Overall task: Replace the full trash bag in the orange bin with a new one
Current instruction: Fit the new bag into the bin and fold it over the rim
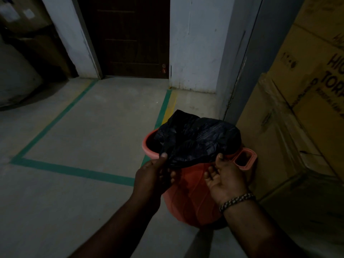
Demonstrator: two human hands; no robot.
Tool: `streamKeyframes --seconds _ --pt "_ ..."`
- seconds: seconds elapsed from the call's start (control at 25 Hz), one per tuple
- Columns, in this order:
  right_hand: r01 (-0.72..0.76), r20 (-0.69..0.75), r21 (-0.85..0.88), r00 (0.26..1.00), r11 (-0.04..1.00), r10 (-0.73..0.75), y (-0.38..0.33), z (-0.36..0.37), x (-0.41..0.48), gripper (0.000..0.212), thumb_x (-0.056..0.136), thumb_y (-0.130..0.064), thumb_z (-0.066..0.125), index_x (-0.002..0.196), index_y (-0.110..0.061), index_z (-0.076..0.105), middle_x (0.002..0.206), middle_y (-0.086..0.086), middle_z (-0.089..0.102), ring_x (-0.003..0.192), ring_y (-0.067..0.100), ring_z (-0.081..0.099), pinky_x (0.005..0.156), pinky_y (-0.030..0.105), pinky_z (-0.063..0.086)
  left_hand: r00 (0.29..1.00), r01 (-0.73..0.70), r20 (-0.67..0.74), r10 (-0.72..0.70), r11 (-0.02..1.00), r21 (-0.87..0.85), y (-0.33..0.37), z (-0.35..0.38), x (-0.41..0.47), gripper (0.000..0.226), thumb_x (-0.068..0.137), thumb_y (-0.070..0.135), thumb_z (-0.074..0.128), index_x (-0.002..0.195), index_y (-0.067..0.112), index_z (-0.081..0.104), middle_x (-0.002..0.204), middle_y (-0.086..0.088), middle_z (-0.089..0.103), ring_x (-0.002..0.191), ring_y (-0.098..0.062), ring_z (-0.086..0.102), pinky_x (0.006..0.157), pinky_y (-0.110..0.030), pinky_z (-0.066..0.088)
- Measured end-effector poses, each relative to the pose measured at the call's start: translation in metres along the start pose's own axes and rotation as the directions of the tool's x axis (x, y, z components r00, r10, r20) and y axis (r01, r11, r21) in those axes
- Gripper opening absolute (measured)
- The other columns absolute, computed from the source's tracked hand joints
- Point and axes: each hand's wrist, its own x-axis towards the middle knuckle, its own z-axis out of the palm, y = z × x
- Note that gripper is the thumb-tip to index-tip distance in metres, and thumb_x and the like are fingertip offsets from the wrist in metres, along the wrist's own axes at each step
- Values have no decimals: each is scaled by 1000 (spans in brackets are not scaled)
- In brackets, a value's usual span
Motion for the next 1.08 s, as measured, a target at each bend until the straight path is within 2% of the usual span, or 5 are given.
streamKeyframes --seconds 0.24,0.4,0.56,0.76,1.08 --pt "9 -17 7 1000 1000 -9 -1 -1 1 9 101 -23 55 93 -24 60 87 -6 55 74 10 49 69 29 43 976 181 184 -118 909 -375 10 -5 -1 16 87 10 55 71 13 58 55 0 60 59 -17 66 80 -31 50" --pt "10 -32 13 999 1000 -10 0 -2 0 10 101 -22 56 92 -23 60 88 -6 55 74 11 49 68 29 44 963 168 267 -20 822 -544 15 -21 14 19 61 4 63 79 10 62 92 -9 68 96 -28 66 106 -43 45" --pt "5 -36 8 999 1000 -5 -4 -5 -1 15 102 -15 53 92 -24 61 86 -7 56 71 10 48 71 29 44 979 131 202 -3 771 -623 25 -33 26 38 72 -6 32 99 7 55 106 -18 63 87 -32 67 91 -46 55" --pt "-8 -18 8 1000 1000 8 -4 -9 2 9 101 -17 55 96 -22 60 87 -6 56 72 11 50 70 30 44 1000 -9 14 17 906 -424 31 -47 44 55 91 -17 27 129 16 49 118 -19 59 94 -31 61 70 -33 52" --pt "-18 9 -14 1000 1000 18 -4 -17 0 11 102 -16 53 93 -19 58 81 -3 55 69 12 49 66 31 43 955 -234 -196 221 971 -44 7 -57 58 37 75 -14 67 95 15 58 100 -16 65 91 -27 63 85 -39 52"
